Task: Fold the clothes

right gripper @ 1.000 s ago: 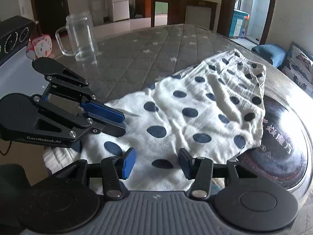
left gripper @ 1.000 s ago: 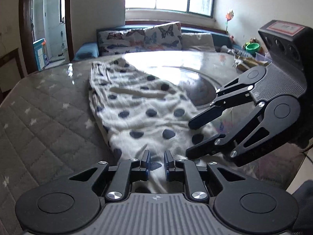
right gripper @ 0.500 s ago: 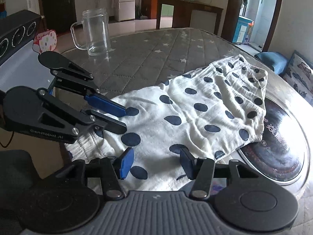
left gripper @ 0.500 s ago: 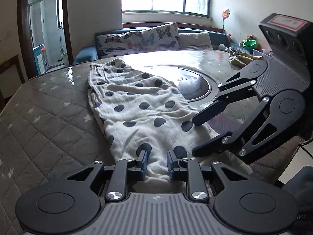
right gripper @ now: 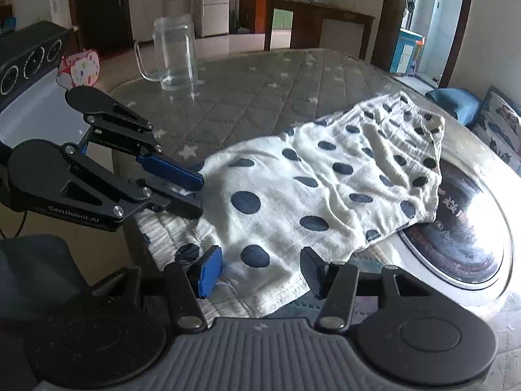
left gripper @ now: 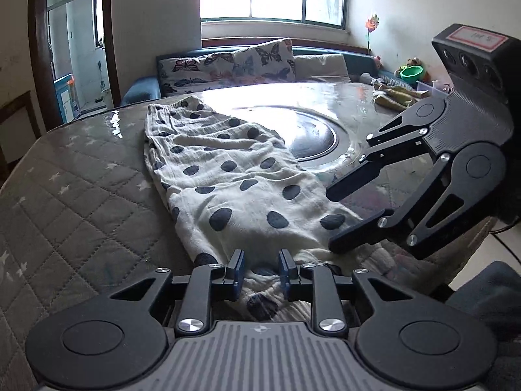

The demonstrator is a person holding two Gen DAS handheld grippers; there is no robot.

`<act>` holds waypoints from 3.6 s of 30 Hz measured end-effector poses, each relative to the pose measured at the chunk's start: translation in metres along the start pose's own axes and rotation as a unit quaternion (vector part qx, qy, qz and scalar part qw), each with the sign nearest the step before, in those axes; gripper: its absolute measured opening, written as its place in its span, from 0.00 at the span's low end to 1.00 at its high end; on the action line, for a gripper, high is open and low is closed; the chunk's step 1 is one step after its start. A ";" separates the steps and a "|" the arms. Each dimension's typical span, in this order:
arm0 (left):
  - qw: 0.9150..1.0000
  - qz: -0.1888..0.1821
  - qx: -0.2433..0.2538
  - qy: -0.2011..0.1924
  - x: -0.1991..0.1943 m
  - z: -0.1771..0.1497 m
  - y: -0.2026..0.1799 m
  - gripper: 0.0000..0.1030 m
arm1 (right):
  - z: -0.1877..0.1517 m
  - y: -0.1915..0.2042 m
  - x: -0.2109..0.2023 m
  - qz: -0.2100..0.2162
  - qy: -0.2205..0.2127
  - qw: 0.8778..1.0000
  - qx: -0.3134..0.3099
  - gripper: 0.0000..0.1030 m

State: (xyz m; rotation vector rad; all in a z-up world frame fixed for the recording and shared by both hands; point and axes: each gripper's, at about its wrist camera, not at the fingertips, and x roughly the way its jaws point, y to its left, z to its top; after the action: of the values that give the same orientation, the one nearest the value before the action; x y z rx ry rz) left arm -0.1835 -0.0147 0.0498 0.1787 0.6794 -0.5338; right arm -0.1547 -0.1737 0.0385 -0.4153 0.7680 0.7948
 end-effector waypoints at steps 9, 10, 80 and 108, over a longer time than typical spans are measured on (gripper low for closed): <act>1.000 -0.010 0.011 0.009 -0.002 -0.006 -0.007 0.27 | -0.008 0.002 -0.001 -0.004 0.007 1.000 -0.001 0.55; 1.000 -0.011 0.016 0.009 -0.003 -0.005 -0.007 0.27 | -0.007 0.003 -0.006 -0.008 -0.001 1.000 -0.005 0.55; 0.990 -0.005 -0.131 0.056 0.133 0.103 0.113 0.38 | 0.139 -0.328 0.188 -0.029 -0.074 0.955 0.285 0.13; 0.983 0.056 -0.173 0.019 0.087 0.081 0.139 0.40 | 0.126 -0.205 0.057 0.086 -0.126 0.972 0.177 0.05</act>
State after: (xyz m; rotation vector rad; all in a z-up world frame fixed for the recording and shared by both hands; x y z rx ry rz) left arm -0.0094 0.0417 0.0550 -0.0994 0.7841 -0.2976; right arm 0.0847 -0.2029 0.0902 0.0744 0.6945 0.8340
